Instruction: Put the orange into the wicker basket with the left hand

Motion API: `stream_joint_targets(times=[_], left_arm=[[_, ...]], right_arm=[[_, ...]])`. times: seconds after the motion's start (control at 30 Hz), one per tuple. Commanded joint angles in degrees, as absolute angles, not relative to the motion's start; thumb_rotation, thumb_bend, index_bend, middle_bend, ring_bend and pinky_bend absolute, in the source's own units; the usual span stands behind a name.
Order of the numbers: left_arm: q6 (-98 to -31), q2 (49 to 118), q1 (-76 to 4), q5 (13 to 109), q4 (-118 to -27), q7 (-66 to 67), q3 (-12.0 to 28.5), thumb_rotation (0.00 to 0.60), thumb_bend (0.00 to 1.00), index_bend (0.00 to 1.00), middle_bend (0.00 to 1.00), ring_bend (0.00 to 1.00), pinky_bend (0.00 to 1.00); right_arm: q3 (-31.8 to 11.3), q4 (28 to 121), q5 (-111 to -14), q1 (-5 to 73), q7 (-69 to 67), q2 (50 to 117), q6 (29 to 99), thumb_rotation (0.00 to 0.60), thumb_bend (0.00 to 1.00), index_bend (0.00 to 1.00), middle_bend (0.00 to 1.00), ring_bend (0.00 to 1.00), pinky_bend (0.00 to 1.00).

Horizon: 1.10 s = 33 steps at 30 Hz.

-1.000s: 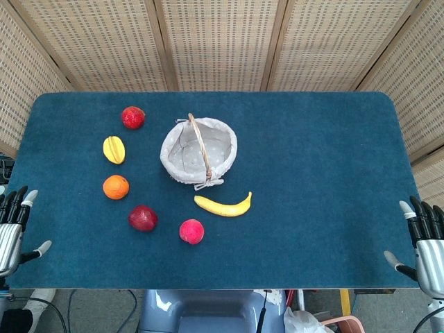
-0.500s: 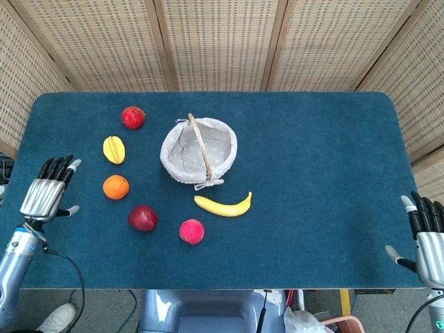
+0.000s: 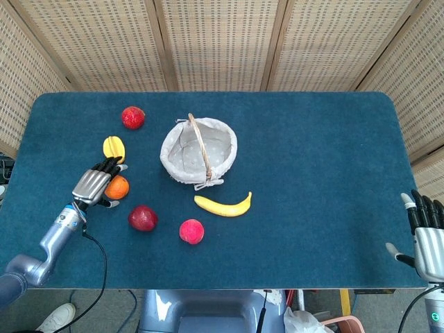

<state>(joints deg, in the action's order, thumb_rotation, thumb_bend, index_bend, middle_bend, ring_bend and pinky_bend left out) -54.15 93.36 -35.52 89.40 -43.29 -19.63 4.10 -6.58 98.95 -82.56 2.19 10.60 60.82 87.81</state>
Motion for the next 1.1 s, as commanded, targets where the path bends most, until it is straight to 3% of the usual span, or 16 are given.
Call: stream_joint_targets(times=[0.03,0.13,0.23,0.47,0.63,0.87,1.1], left_arm=[[-55.4,95.8,-36.7,90.3,-40.3,-21.7,3.2,0.600,0.03,0.36,0.23,0.21,0.33],[-55.9,97.0,-37.1,90.1,-38.6,-21.8,3.1,0.600,0.10,0.47,0.34,0.31,0.42],[-56.7,97.5,-37.1,89.7,-37.9,-21.7,3.2,0.600,0.15,0.52,0.40,0.37,0.48],[-63.7,92.2,-37.2,88.5,-43.9,-24.8,6.4,0.600,0.16,0.55,0.42,0.39,0.49],[-66.7,87.0,-39.8,86.1,-52.7,-23.9,11.8,0.600,0.17,0.55,0.42,0.39,0.49],[-61.3,88.9,-46.3,79.7,-57.6,-22.0,18.4,0.600,0.17,0.55,0.42,0.39,0.49],[-55.0,98.0,-53.5,74.6,-50.2,-21.3,21.6,0.600,0.17,0.55,0.42,0.39,0.49]], right_arm=[[-6.6,98.9,-82.5,2.3,10.5,60.8,87.7,0.600,0.00,0.00,0.00,0.00,0.00],[-6.5,99.0,-82.5,2.2,10.1,60.7,87.8,0.600,0.00,0.00,0.00,0.00,0.00],[-6.5,98.9,-82.5,2.1,9.8,60.6,87.9,0.600,0.00,0.00,0.00,0.00,0.00],[-6.5,99.0,-82.6,2.1,8.8,60.2,88.0,0.600,0.00,0.00,0.00,0.00,0.00],[-6.7,99.0,-82.1,2.2,8.2,60.0,87.6,0.600,0.00,0.00,0.00,0.00,0.00],[-7.3,98.5,-80.4,2.6,7.3,59.8,86.7,0.600,0.00,0.00,0.00,0.00,0.00],[-8.2,97.7,-77.9,2.7,6.1,59.5,85.9,0.600,0.00,0.00,0.00,0.00,0.00]])
